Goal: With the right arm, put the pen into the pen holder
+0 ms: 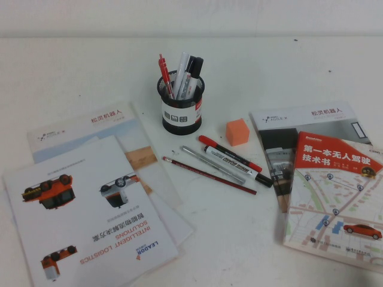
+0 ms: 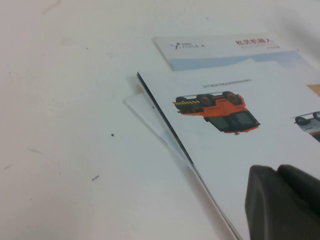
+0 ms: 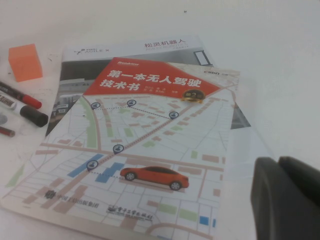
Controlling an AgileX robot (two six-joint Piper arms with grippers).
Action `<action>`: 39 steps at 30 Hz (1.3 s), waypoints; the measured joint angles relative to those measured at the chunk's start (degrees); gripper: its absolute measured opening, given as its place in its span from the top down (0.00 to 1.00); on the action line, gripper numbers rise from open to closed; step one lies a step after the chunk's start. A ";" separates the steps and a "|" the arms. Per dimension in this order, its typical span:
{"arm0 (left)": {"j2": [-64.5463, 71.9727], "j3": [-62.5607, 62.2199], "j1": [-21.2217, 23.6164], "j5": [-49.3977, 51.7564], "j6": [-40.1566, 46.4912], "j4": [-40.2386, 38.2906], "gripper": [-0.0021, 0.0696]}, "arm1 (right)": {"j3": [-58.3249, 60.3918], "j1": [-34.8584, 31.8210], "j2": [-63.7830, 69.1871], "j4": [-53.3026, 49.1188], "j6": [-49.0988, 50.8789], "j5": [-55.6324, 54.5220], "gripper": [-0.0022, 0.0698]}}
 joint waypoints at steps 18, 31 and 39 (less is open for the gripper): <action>0.00 0.00 0.00 0.00 0.00 0.00 0.97 | 0.00 0.00 0.00 43.84 0.00 -8.39 1.00; 0.00 0.00 0.00 0.00 0.00 0.00 0.97 | 0.00 0.00 0.00 62.89 -2.46 -10.41 1.00; 0.00 0.00 0.00 0.00 0.00 0.00 0.97 | -1.52 0.00 0.00 61.47 -4.15 -7.19 1.00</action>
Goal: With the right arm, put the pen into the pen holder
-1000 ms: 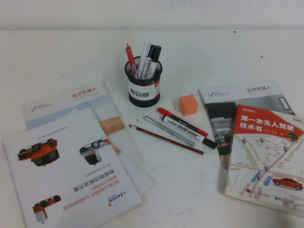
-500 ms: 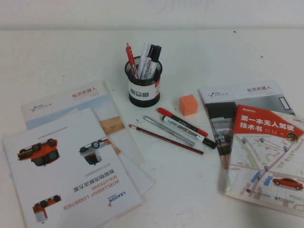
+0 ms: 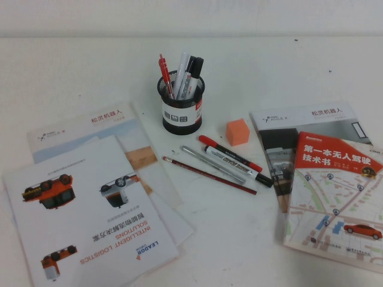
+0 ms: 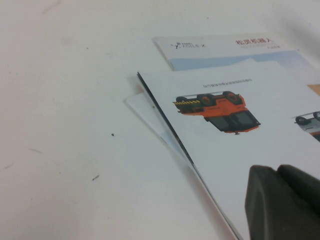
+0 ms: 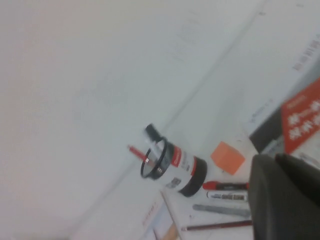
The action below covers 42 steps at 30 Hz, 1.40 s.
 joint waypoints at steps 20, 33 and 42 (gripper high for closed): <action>0.00 0.00 0.00 0.00 0.00 0.00 0.97 | -57.39 0.00 45.08 -28.54 -16.76 33.85 1.00; 0.00 0.00 0.00 0.00 0.00 0.00 0.97 | -71.69 5.75 66.70 -36.25 -16.83 57.71 1.00; 0.00 0.00 0.00 0.00 0.00 0.00 0.97 | -75.70 25.08 80.00 -52.15 -15.54 58.64 1.00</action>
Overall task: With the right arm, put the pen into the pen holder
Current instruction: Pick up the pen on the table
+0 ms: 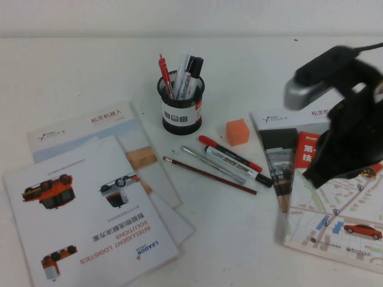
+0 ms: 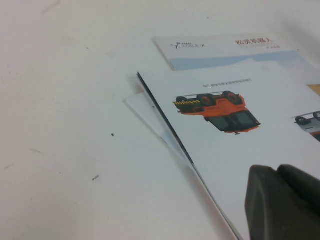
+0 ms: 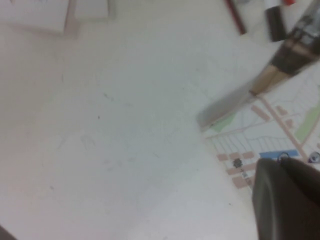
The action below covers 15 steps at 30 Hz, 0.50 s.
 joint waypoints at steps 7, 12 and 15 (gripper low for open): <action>0.00 0.00 0.00 0.00 0.00 0.00 0.97 | -6.25 7.81 12.63 -4.54 -0.21 0.00 1.00; 0.00 0.00 0.00 0.00 0.00 0.00 0.97 | -15.42 8.02 20.79 -3.96 -4.72 -0.10 1.00; 0.00 0.00 0.00 0.00 0.00 0.00 0.97 | -20.41 8.02 24.97 -2.50 -11.84 -0.23 1.00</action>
